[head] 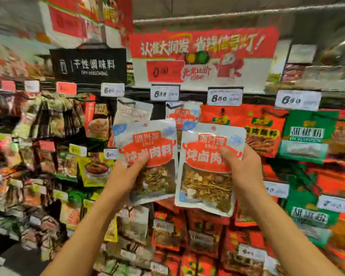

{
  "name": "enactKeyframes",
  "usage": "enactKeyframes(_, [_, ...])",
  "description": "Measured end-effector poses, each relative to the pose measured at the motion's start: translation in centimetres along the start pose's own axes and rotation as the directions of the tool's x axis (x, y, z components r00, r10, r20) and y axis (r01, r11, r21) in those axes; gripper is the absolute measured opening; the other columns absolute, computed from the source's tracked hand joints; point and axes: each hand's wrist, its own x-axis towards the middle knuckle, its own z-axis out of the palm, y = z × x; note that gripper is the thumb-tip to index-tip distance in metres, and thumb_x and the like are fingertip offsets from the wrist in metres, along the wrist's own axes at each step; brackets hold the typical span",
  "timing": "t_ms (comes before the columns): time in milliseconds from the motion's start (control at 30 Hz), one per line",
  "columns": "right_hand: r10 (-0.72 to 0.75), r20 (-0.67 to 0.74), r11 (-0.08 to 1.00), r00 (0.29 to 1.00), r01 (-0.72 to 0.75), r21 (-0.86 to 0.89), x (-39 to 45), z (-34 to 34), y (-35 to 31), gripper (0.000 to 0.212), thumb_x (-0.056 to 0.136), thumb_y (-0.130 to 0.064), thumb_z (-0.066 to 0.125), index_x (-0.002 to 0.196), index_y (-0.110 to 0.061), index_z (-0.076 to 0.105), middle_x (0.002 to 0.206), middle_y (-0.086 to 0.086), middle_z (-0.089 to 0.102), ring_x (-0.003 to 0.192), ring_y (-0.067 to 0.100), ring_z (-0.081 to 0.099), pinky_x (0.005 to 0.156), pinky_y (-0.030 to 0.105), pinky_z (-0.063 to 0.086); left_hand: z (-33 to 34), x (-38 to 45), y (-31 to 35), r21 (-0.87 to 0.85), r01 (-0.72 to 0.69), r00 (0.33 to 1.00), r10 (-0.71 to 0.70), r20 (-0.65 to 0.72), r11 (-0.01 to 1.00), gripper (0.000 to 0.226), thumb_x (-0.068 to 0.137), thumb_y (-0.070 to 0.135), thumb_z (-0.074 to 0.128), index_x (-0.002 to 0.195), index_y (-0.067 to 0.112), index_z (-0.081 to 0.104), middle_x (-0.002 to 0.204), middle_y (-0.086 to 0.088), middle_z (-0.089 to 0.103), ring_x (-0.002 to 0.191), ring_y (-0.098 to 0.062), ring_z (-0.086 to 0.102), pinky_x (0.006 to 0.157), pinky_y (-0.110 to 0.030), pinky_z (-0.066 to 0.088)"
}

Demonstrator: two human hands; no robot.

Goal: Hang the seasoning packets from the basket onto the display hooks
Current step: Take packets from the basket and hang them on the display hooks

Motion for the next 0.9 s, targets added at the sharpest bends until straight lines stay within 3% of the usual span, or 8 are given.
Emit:
enactKeyframes(67, [-0.002, -0.008, 1.000, 1.000, 0.002, 0.020, 0.9, 1.3, -0.5, 0.018, 0.081, -0.032, 0.070, 0.098, -0.036, 0.075, 0.096, 0.004, 0.079, 0.073, 0.023, 0.074, 0.049, 0.037, 0.055, -1.8, 1.8, 0.4, -0.025, 0.041, 0.999, -0.040, 0.016, 0.999, 0.025, 0.077, 0.049, 0.079, 0.101, 0.046, 0.074, 0.104, 0.010, 0.078, 0.095, -0.010, 0.075, 0.073, -0.025, 0.059])
enactKeyframes(133, [-0.014, -0.036, 1.000, 0.999, 0.013, -0.026, 2.0, 2.7, -0.6, 0.013, 0.083, -0.035, 0.070, 0.095, -0.036, 0.076, 0.094, 0.006, 0.079, 0.070, 0.025, 0.074, 0.044, 0.034, 0.053, -3.0, 3.3, 0.2, -0.049, 0.081, 0.994, -0.077, 0.075, 0.996, 0.043, 0.072, 0.050, 0.081, 0.110, 0.030, 0.075, 0.106, 0.001, 0.078, 0.098, -0.019, 0.075, 0.071, -0.026, 0.059])
enactKeyframes(267, [-0.079, -0.070, 0.980, 0.994, 0.065, -0.186, 3.9, 6.4, 0.8, 0.009, 0.094, -0.030, 0.069, 0.089, -0.024, 0.074, 0.088, 0.000, 0.078, 0.078, 0.026, 0.074, 0.067, 0.054, 0.060, -3.9, 5.5, -0.1, -0.004, 0.086, 0.984, -0.084, 0.156, 0.996, 0.034, 0.076, 0.047, 0.079, 0.106, 0.031, 0.076, 0.105, 0.003, 0.079, 0.096, -0.016, 0.075, 0.075, -0.027, 0.060])
enactKeyframes(333, [-0.070, -0.060, 0.976, 0.996, 0.056, -0.212, 4.6, 8.7, 1.2, 0.014, 0.094, -0.036, 0.068, 0.085, -0.027, 0.074, 0.086, -0.001, 0.078, 0.077, 0.025, 0.075, 0.066, 0.052, 0.060, -3.9, 6.7, -0.2, 0.007, 0.074, 0.982, -0.074, 0.172, 0.997, 0.041, 0.079, 0.050, 0.080, 0.111, 0.026, 0.074, 0.107, 0.005, 0.078, 0.098, -0.013, 0.075, 0.080, -0.028, 0.059])
enactKeyframes(433, [-0.055, -0.054, 0.970, 0.997, 0.040, -0.239, 6.1, 11.7, 1.2, 0.015, 0.092, -0.047, 0.066, 0.083, -0.038, 0.076, 0.082, -0.007, 0.078, 0.074, 0.015, 0.076, 0.063, 0.039, 0.059, -4.3, 8.6, -0.2, 0.035, 0.057, 0.983, -0.062, 0.170, 0.998, 0.051, 0.075, 0.067, 0.069, 0.109, 0.028, 0.071, 0.102, 0.016, 0.077, 0.094, -0.003, 0.073, 0.069, -0.011, 0.055])
enactKeyframes(533, [0.000, -0.120, 0.965, 0.993, -0.032, -0.260, 8.0, 13.8, 1.2, 0.025, 0.093, -0.045, 0.067, 0.080, -0.025, 0.074, 0.083, -0.004, 0.079, 0.081, 0.019, 0.076, 0.078, 0.047, 0.062, -4.5, 10.4, -0.3, 0.074, 0.085, 0.974, -0.098, 0.203, 0.994, 0.064, 0.070, 0.085, 0.057, 0.104, 0.032, 0.071, 0.101, 0.018, 0.077, 0.092, 0.000, 0.073, 0.072, -0.014, 0.054])
enactKeyframes(733, [0.014, -0.205, 0.965, 0.979, -0.067, -0.255, 8.7, 15.0, 1.6, 0.022, 0.095, -0.037, 0.064, 0.079, -0.024, 0.073, 0.079, -0.004, 0.078, 0.078, 0.019, 0.076, 0.081, 0.050, 0.061, -4.1, 13.0, -1.0, 0.024, 0.105, 0.966, -0.108, 0.235, 0.994, 0.040, 0.093, 0.061, 0.057, 0.108, 0.027, 0.071, 0.106, 0.007, 0.078, 0.099, -0.012, 0.074, 0.087, -0.036, 0.055])
enactKeyframes(900, [0.011, -0.277, 0.968, 0.961, -0.080, -0.238, 8.5, 15.2, 1.4, 0.028, 0.094, -0.034, 0.065, 0.070, -0.021, 0.071, 0.074, -0.003, 0.077, 0.077, 0.022, 0.075, 0.075, 0.043, 0.059, -3.5, 13.5, -1.3, -0.007, 0.139, 0.956, -0.132, 0.261, 0.990, 0.041, 0.093, 0.056, 0.060, 0.115, 0.022, 0.069, 0.105, 0.006, 0.078, 0.098, -0.013, 0.075, 0.088, -0.035, 0.054])
